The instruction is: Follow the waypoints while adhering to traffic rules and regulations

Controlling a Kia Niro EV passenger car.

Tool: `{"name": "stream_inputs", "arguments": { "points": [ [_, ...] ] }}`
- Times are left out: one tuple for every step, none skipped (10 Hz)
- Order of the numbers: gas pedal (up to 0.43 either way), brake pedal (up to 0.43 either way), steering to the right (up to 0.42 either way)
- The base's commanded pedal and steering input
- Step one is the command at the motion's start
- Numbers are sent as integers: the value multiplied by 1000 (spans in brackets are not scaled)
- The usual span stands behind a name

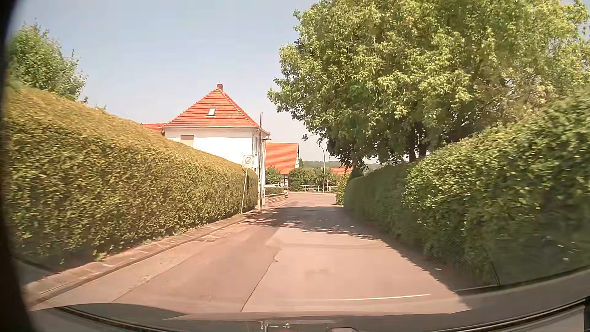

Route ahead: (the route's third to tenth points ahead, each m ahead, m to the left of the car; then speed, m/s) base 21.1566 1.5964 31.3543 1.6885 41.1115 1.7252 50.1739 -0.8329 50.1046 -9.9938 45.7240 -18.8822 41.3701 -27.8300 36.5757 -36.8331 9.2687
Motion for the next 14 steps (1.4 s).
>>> {"name": "stream_inputs", "arguments": {
  "points": [
    [47,0,-4],
    [0,0,-2],
    [0,0,0],
    [0,0,0],
    [0,0,0],
    [0,0,0],
    [0,0,0],
    [0,0,0],
    [0,0,0],
    [0,0,0],
    [0,0,1],
    [0,18,2],
    [0,73,2],
    [0,122,2]
  ]
}}
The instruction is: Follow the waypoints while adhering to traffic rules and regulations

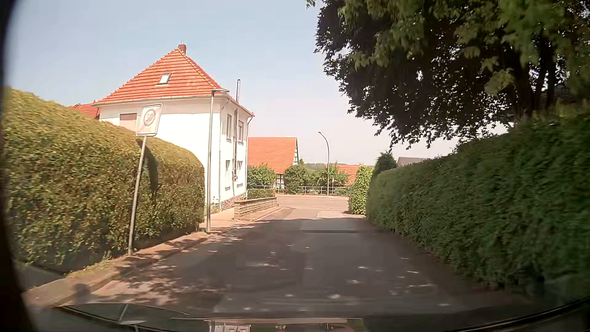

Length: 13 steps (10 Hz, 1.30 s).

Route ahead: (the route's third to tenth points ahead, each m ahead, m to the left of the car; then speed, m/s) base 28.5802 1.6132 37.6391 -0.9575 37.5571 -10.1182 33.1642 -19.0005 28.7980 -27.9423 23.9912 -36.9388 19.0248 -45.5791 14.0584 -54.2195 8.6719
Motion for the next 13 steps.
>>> {"name": "stream_inputs", "arguments": {
  "points": [
    [0,140,3],
    [0,152,3],
    [0,159,3],
    [0,165,4],
    [0,159,4],
    [0,159,4],
    [0,165,5],
    [0,171,5],
    [0,183,6],
    [0,177,7],
    [0,177,8],
    [0,177,7],
    [0,177,7]
  ]
}}
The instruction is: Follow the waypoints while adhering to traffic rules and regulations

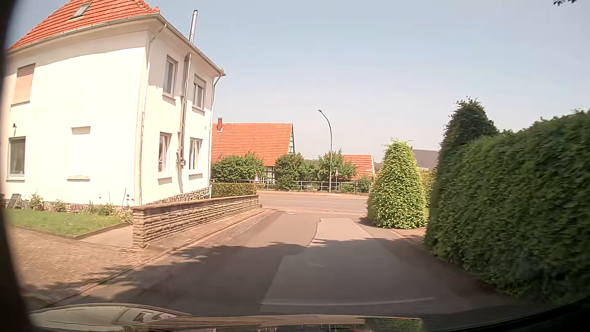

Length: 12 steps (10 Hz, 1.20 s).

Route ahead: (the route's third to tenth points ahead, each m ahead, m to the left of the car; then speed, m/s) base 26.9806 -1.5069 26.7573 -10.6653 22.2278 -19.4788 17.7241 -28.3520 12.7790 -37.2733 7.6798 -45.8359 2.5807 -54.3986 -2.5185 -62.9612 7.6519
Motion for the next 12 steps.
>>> {"name": "stream_inputs", "arguments": {
  "points": [
    [0,177,7],
    [0,177,8],
    [0,183,10],
    [0,171,10],
    [0,171,6],
    [0,177,5],
    [0,189,5],
    [0,183,5],
    [0,195,5],
    [0,201,5],
    [0,213,5],
    [0,213,7]
  ]
}}
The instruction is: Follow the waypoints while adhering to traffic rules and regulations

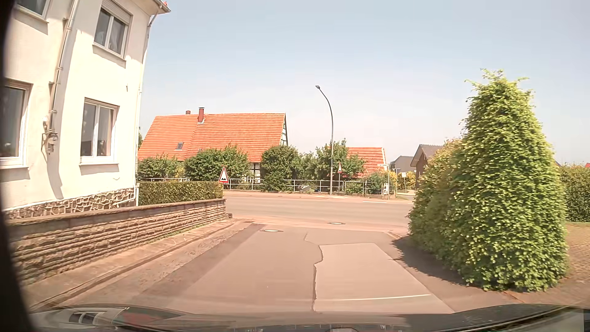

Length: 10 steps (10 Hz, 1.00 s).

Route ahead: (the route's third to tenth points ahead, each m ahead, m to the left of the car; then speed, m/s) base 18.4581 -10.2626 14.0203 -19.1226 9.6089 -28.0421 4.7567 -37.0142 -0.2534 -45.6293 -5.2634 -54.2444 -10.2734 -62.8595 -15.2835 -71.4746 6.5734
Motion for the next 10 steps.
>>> {"name": "stream_inputs", "arguments": {
  "points": [
    [0,220,9],
    [0,220,11],
    [0,232,13],
    [0,232,15],
    [0,238,17],
    [0,244,23],
    [0,244,30],
    [0,256,36],
    [0,262,44],
    [0,262,55]
  ]
}}
